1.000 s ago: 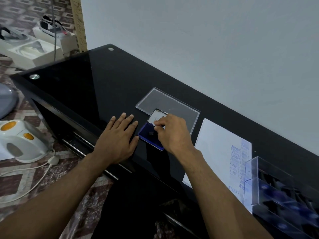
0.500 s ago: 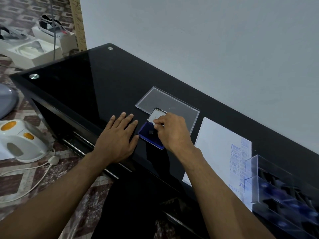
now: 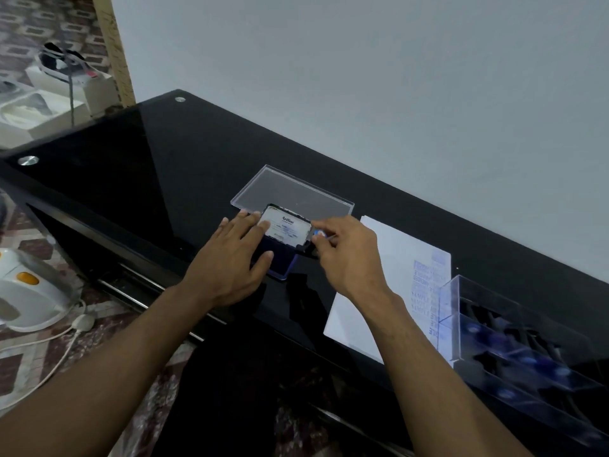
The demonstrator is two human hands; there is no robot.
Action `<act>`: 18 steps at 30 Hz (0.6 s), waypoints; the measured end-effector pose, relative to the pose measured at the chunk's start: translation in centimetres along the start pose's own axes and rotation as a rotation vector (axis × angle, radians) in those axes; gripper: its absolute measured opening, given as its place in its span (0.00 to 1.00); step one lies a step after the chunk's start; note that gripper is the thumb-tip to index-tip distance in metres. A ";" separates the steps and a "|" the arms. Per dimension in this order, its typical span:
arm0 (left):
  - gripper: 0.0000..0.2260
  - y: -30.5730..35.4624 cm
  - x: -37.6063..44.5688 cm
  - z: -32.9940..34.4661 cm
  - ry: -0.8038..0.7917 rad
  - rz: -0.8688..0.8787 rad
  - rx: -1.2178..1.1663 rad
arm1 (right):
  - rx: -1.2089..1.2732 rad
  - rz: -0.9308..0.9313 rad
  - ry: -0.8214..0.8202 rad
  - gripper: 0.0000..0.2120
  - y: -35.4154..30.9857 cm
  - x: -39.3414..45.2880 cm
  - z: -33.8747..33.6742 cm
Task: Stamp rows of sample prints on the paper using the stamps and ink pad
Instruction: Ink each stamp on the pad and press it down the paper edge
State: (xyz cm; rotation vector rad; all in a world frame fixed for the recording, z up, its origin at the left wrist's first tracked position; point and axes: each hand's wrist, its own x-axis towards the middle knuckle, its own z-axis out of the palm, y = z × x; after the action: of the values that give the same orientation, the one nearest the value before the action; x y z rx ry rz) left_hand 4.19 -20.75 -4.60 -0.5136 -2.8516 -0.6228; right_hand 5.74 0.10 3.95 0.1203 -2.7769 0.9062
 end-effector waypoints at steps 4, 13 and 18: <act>0.30 4.0 1.6 1.0 0.001 0.076 -0.059 | 0.024 0.128 0.035 0.10 3.0 -1.1 -2.6; 0.30 12.9 5.3 4.9 -0.127 0.204 -0.090 | 0.049 0.297 0.127 0.10 10.3 -3.1 -8.3; 0.30 15.8 6.6 7.2 -0.151 0.249 -0.096 | 0.036 0.329 0.146 0.11 13.5 -3.1 -10.8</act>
State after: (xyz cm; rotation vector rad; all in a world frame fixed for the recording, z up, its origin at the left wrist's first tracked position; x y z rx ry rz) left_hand 3.15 -2.27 -3.58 -0.9526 -2.8377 -0.7035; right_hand 8.77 17.42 3.99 -0.3932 -2.6870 0.9936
